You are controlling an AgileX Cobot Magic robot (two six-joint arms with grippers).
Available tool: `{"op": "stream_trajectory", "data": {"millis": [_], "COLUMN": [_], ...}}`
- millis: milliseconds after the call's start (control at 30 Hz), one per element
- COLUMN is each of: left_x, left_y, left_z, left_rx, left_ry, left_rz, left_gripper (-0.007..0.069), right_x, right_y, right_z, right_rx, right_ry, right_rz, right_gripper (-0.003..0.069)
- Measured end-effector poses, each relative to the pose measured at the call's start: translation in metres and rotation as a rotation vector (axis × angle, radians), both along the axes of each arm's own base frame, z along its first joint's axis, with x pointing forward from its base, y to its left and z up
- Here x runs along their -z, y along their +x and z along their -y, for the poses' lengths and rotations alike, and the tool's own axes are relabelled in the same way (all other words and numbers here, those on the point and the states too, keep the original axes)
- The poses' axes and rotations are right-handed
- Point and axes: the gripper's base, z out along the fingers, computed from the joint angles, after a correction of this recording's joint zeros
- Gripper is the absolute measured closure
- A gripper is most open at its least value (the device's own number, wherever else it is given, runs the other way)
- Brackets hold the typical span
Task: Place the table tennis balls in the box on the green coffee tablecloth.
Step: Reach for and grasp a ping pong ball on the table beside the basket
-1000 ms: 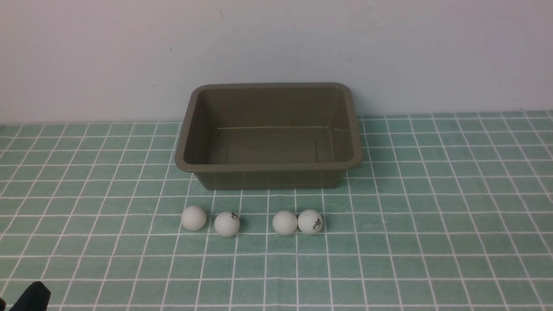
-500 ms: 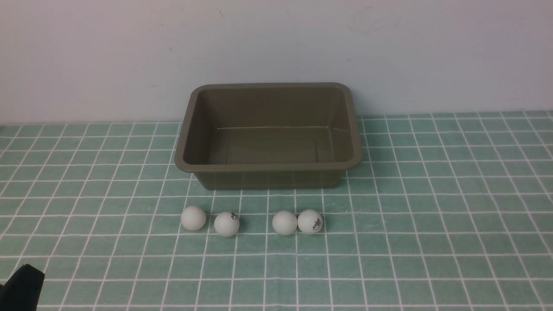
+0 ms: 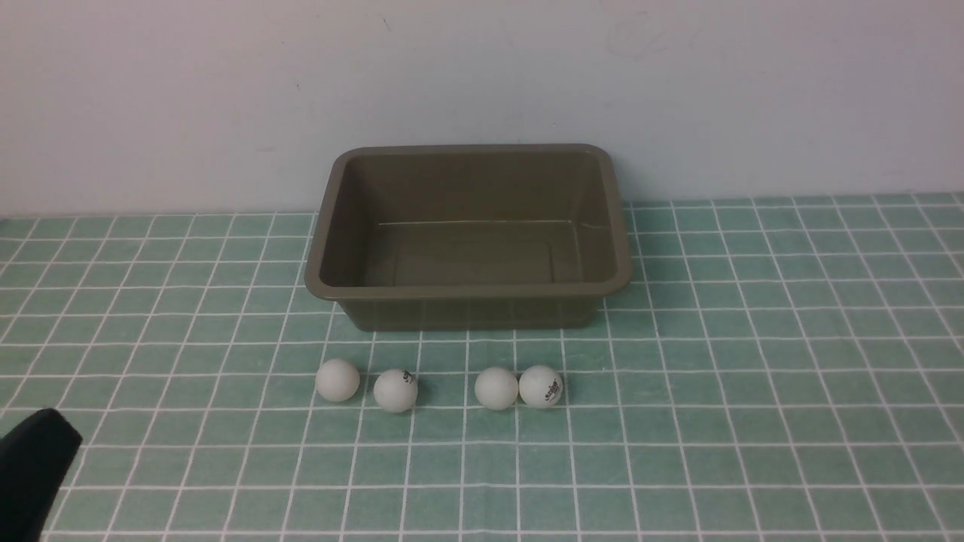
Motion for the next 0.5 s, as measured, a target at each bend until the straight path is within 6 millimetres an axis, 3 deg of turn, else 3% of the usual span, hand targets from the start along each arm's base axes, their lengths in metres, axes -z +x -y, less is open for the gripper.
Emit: {"op": "stream_trajectory", "data": {"millis": [267,500], "left_x": [-0.010,-0.007], "left_y": [0.061,0.097], "left_z": [0.000,0.002], "left_rx": [0.241,0.330], "left_ry": [0.322,0.316], "left_rz": [-0.104,-0.119], "left_gripper": [0.0160,0.0102], "right_x": [0.001,0.003], "right_y": [0.000,-0.001], "right_z": [-0.001,-0.002], "right_rx": [-0.011,-0.023], "right_ry": [-0.033,-0.025], "right_rz": [-0.003,-0.031], "right_gripper": [0.0332,0.0332]}}
